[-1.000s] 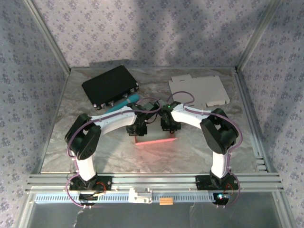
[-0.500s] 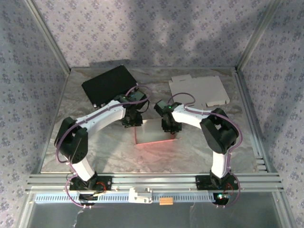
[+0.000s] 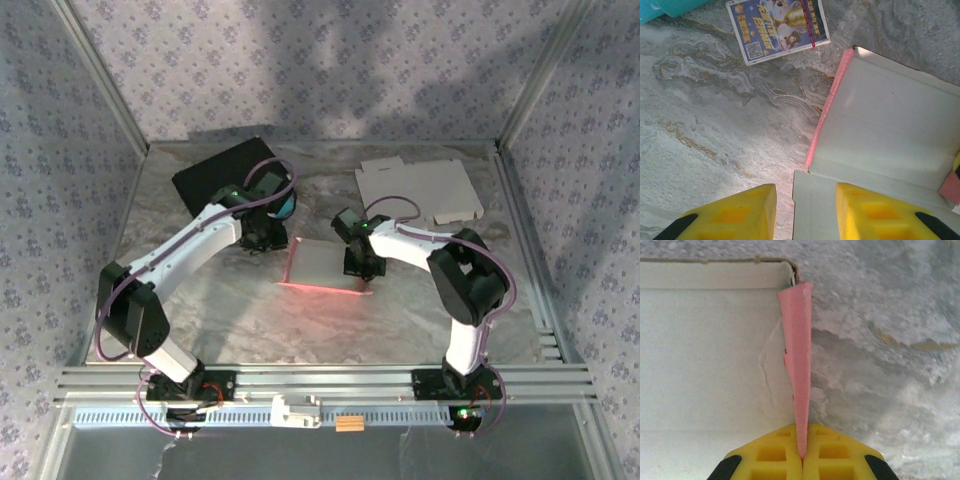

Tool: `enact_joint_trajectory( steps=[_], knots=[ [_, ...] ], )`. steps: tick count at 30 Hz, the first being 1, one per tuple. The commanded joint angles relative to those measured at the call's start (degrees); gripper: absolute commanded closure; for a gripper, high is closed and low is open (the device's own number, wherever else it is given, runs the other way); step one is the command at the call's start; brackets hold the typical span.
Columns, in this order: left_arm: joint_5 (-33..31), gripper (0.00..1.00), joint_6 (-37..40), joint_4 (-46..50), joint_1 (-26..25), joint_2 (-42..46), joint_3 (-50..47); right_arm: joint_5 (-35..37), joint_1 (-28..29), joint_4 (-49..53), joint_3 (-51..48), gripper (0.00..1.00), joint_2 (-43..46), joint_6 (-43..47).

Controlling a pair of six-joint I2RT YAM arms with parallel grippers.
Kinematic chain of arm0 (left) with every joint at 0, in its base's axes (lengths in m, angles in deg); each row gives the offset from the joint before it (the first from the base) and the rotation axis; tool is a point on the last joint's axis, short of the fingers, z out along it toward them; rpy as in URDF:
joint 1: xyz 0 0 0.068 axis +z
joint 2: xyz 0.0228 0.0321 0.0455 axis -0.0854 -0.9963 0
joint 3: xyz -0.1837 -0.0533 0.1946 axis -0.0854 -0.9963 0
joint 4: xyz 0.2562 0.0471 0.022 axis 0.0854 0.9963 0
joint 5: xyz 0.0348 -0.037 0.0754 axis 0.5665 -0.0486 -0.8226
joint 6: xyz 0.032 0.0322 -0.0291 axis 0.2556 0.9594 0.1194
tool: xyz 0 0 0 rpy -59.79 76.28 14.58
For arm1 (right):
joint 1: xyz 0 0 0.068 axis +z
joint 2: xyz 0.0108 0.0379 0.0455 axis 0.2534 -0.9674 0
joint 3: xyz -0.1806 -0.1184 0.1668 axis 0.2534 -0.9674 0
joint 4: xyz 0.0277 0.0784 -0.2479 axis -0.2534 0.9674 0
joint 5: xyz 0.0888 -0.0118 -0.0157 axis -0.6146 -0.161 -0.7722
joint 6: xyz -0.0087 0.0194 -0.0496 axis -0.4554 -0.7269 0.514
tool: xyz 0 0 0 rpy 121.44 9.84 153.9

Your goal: Fold the paper box

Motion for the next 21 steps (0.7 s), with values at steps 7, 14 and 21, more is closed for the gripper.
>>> enact_joint_trajectory(
  steps=[7, 14, 21],
  knots=[
    [-1.44, 0.63, 0.55, 3.75, 1.07, 4.37, 6.18, -3.31, -0.93, 8.38, -3.23, 1.0, 10.98, -29.22],
    [-1.49, 0.63, 1.1, 2.83, 1.08, 7.2, 5.13, -6.55, 1.65, 4.04, -7.71, 1.0, 14.99, -54.49],
    [-1.55, 0.63, 2.32, 3.33, 1.29, 11.36, 3.6, -8.66, 4.37, -0.93, -12.15, 1.0, 13.34, -68.37]
  ],
)
